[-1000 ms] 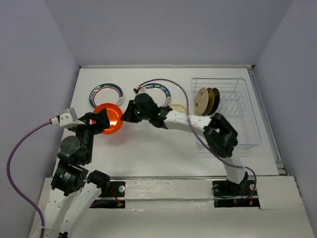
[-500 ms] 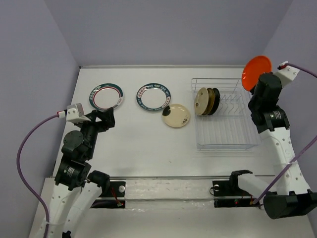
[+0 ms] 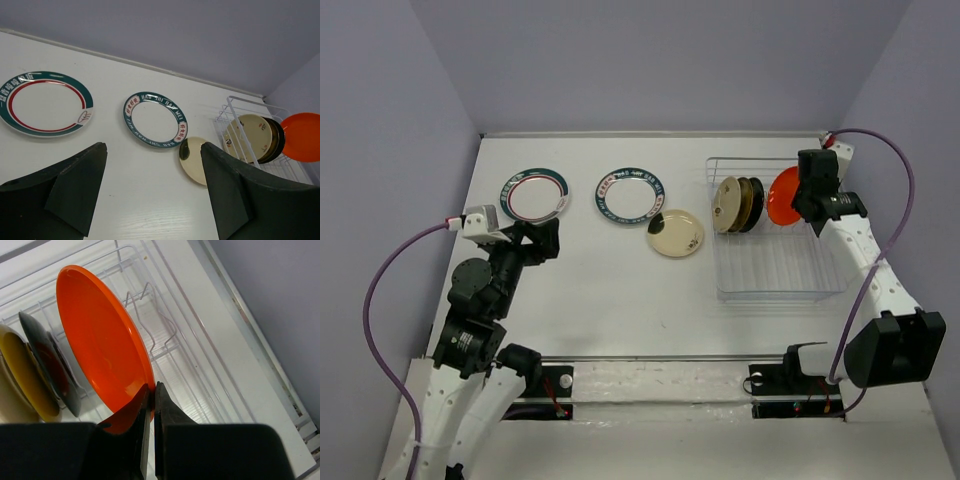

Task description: Load the plates into the dish rack

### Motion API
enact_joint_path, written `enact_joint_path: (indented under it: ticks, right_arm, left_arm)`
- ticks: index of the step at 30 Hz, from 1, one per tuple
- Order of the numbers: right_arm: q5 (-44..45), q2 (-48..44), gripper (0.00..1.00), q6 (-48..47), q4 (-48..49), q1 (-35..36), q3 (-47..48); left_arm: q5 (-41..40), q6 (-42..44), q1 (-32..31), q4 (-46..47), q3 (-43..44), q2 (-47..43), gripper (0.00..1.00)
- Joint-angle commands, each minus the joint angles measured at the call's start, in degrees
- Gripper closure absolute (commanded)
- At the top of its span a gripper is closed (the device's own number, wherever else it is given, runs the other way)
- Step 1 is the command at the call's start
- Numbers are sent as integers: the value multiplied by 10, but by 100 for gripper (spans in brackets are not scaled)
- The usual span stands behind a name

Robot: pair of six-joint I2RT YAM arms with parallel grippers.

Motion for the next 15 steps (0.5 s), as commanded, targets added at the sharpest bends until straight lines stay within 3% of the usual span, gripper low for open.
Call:
enact_joint_path:
  ticks: [1,11,15]
  right_arm:
    - [-9,10,93,24,26,17,6]
    - [33,80,93,-10,42,36,41]
    - [80,113,93,-33,41,76,60]
  left_arm:
    - [19,6,2,29,-1,9,13]
    - [46,-9,2,31,-1,39,13]
    - [69,-30,3,33,0,59,13]
